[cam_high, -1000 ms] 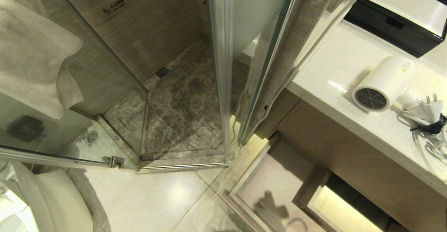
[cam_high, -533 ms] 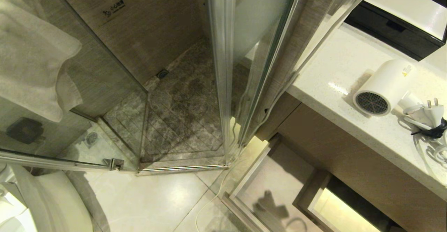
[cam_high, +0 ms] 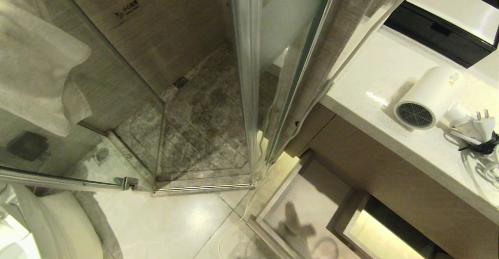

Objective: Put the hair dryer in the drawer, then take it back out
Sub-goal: Pick up the hairdryer

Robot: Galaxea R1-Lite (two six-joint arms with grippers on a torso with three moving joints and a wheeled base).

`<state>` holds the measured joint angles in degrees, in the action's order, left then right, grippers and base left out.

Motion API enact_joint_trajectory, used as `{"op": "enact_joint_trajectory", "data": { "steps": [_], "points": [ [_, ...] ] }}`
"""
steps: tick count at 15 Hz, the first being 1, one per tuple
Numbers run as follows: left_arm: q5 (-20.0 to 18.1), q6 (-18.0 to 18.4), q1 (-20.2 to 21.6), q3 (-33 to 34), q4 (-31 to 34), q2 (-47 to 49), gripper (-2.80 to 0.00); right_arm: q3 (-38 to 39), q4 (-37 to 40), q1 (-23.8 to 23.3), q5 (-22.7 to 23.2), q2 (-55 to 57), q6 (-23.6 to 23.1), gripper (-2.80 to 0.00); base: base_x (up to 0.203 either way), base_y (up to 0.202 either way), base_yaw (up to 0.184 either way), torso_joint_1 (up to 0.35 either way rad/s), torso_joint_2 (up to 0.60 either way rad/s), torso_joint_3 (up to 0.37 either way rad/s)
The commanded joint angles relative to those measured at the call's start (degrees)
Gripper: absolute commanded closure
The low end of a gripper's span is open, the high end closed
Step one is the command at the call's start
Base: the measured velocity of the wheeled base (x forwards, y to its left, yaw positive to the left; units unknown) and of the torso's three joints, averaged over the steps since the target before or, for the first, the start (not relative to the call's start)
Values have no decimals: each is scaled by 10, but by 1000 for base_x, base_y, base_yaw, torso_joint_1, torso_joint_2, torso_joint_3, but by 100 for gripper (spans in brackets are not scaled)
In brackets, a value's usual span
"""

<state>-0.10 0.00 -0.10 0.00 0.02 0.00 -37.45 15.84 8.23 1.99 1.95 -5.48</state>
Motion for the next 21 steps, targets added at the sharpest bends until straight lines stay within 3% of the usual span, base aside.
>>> {"op": "enact_joint_trajectory", "data": {
  "steps": [1,4,7,9,11,12,14,16,17,21],
  "points": [
    [0,0,0,1,0,0,0,-197,227,3,21,99,-1,0,0,0,0,0,0,0],
    [0,0,0,1,0,0,0,-269,323,8,84,259,-27,0,0,0,0,0,0,0],
    [0,0,0,1,0,0,0,-278,330,31,124,391,-76,0,0,0,0,0,0,0],
    [0,0,0,1,0,0,0,-283,327,46,186,458,-93,0,0,0,0,0,0,0],
    [0,0,0,1,0,0,0,-292,324,52,218,515,-127,0,0,0,0,0,0,0],
    [0,0,0,1,0,0,0,-295,325,45,225,525,-140,-280,0,0,0,0,0,0],
    [-1,0,0,1,0,0,0,-305,333,31,217,531,-159,-280,0,0,0,0,0,0],
    [0,0,0,1,0,0,0,-309,334,14,153,544,-182,-280,0,0,0,0,0,0],
    [0,0,0,1,0,0,0,-304,334,13,143,550,-197,-280,0,0,0,0,0,0],
    [0,0,0,1,0,0,0,-290,281,-36,141,575,-336,-280,0,0,0,0,0,0]
  ]
}}
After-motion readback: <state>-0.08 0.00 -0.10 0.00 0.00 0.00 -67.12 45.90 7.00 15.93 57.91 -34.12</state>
